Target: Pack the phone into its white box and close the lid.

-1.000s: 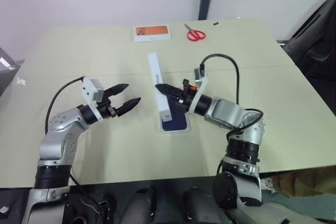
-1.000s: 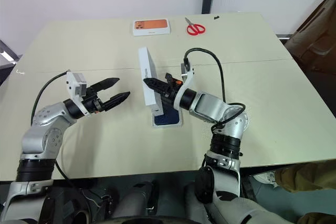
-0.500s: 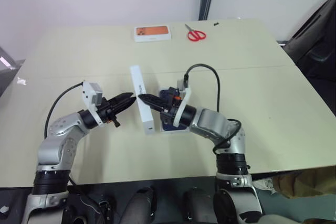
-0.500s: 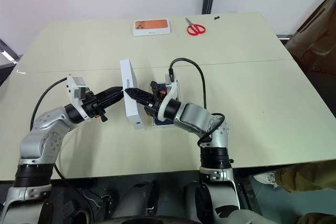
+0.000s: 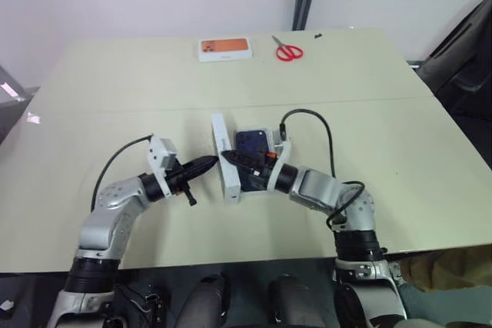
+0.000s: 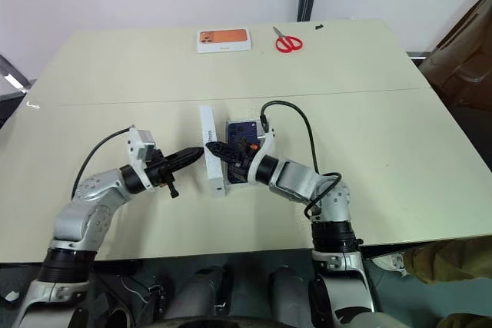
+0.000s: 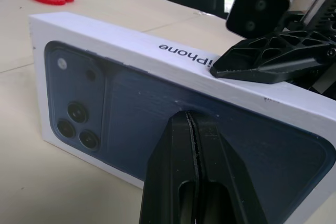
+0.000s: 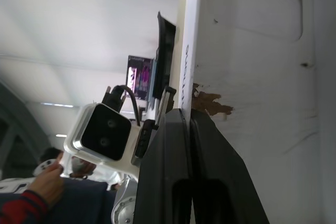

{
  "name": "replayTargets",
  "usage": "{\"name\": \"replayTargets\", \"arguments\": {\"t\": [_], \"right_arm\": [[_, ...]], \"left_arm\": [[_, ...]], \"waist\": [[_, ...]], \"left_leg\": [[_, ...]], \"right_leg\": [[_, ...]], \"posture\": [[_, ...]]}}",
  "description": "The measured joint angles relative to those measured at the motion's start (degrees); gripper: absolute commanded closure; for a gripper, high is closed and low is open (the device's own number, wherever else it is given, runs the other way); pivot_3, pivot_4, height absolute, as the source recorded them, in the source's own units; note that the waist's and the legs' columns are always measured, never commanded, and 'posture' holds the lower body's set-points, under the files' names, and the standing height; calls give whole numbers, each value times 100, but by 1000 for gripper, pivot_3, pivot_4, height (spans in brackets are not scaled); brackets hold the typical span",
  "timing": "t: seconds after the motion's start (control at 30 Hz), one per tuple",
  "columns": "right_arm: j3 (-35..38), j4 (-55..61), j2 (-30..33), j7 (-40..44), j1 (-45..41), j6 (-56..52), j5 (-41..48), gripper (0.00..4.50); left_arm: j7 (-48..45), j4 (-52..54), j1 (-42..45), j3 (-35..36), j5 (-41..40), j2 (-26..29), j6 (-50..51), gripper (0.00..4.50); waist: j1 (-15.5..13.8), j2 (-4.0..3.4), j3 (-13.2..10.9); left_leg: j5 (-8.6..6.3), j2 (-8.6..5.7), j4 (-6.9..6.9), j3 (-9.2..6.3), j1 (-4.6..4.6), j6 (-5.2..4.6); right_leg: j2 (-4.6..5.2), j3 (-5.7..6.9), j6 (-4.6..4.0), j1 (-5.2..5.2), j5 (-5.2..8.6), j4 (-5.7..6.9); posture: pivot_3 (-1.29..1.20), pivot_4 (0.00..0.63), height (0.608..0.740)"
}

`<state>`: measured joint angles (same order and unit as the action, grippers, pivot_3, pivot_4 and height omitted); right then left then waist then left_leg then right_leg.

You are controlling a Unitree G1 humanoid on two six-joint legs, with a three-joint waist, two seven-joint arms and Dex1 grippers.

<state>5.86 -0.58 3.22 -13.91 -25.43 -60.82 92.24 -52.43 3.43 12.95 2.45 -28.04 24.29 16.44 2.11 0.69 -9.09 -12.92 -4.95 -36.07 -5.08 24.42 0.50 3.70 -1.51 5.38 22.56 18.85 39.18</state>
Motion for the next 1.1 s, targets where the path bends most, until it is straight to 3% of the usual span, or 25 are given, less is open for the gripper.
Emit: {"name": "replayTargets", "arguments": {"t": [0.2, 0.43, 0.6, 0.7, 0.9, 1.1], "right_arm": [[10, 440, 584, 267, 16, 372, -977, 595], [208, 661, 1517, 1045, -617, 1412, -2825, 595], [-545, 861, 2118, 1922, -412, 1830, -4304, 595], [-1143, 1027, 2564, 2550, -244, 2143, -5194, 1436], [-1880, 1160, 2941, 3467, 95, 2825, -6530, 4422], [-1903, 1042, 2906, 3896, 88, 3148, -7131, 4422]], "left_arm": [[106, -152, 215, -351, 167, -456, -85, 4500], [301, -351, 475, -668, 383, -951, -196, 4500], [272, -374, 514, -619, 382, -730, -154, 4500], [270, -376, 537, -438, 345, -397, 112, 4500], [242, -301, 241, -117, 261, 209, 413, 4500], [416, -303, 93, -144, 413, 206, 420, 4500]], "waist": [[-9, -3, -2], [-3, 0, -2], [32, -1, -2], [25, -1, -2], [3, 0, -2], [-131, 1, -2]], "left_leg": [[-1, -2, -2, 2, 2, -2], [-1, 0, -3, 4, 2, -2], [-1, 5, -2, 7, 1, -2], [-1, 4, -5, 7, 1, -2], [-1, 3, -7, 5, 1, -1], [-1, 0, -10, 5, 1, 0]], "right_leg": [[1, -1, 1, 1, 0, -2], [-3, 1, 2, 0, 1, -2], [-6, -2, 2, 1, 1, -2], [-6, -1, 2, 1, 1, -3], [-4, -3, 2, 0, 1, -5], [0, -4, 1, -3, 1, -8]], "posture": [[0, 150, 734], [0, 150, 734], [0, 150, 734], [0, 150, 734], [0, 150, 734], [0, 150, 734]]}}
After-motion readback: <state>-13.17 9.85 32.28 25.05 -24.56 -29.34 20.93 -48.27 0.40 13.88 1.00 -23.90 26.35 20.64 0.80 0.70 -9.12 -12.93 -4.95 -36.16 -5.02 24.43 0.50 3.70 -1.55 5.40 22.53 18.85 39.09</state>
